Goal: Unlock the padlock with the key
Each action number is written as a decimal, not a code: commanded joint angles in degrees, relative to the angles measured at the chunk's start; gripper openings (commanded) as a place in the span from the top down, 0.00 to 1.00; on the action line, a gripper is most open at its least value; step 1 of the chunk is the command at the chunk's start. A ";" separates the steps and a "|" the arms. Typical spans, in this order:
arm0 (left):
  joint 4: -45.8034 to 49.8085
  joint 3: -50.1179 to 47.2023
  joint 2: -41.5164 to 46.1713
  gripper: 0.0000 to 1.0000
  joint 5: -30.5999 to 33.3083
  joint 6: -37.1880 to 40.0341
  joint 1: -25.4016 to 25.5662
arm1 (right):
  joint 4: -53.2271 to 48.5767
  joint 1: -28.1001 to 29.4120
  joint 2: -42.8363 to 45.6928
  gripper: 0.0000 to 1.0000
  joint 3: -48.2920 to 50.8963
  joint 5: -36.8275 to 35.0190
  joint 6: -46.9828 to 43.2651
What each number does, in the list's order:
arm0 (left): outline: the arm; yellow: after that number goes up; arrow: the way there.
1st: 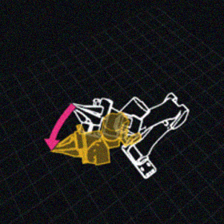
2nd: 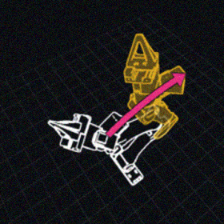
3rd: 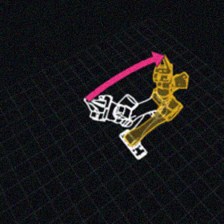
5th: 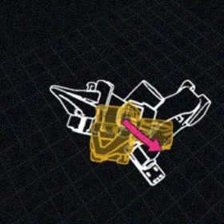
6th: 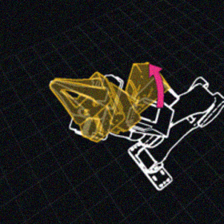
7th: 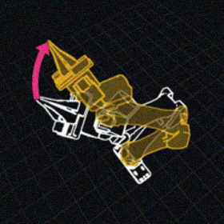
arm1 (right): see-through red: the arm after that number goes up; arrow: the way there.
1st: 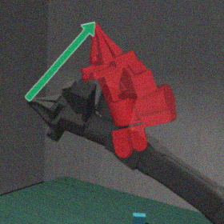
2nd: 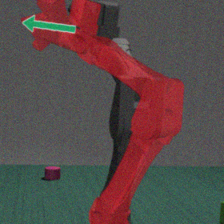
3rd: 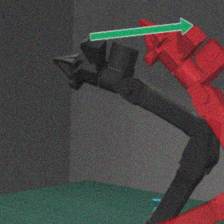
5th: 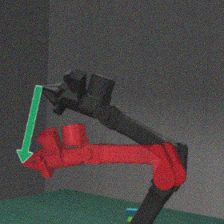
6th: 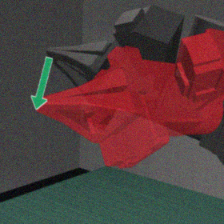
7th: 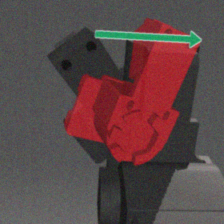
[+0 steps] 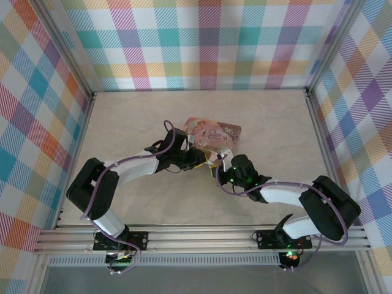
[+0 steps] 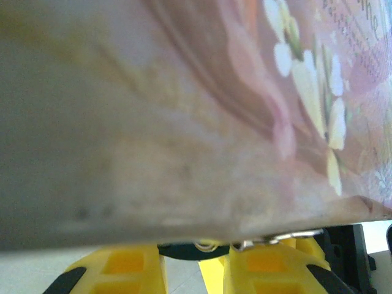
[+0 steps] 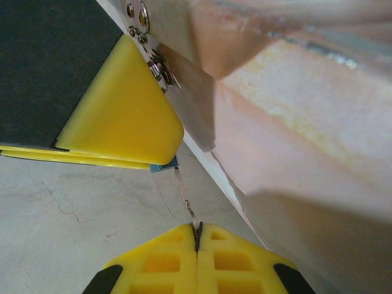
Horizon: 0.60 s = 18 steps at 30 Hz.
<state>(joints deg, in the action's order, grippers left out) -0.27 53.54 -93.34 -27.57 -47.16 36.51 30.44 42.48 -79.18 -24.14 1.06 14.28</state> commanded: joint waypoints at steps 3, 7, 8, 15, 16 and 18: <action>-1.98 2.42 0.51 0.89 -3.11 -1.32 1.14 | 3.17 0.54 -0.80 0.98 -1.88 0.61 0.13; -1.96 2.45 0.53 0.89 -3.13 -1.32 1.18 | 3.75 0.59 -0.72 0.98 -1.65 0.69 0.22; -1.96 2.45 0.53 0.89 -3.10 -1.27 1.15 | 4.01 0.57 -0.63 0.98 -1.59 0.78 0.31; -1.84 2.46 0.40 0.89 -3.03 -1.28 1.37 | 5.25 0.57 -0.62 0.98 -1.32 0.35 0.57; -1.84 2.47 0.42 0.89 -2.99 -1.27 1.37 | 5.25 0.59 -0.55 0.98 -1.35 0.42 0.57; -1.86 2.43 0.49 0.89 -2.85 -1.28 1.36 | 5.25 0.56 -0.45 0.98 -1.21 0.49 0.57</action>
<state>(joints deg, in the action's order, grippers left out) -0.30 53.58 -93.36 -27.49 -47.16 36.58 30.94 42.74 -79.48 -24.18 1.06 14.35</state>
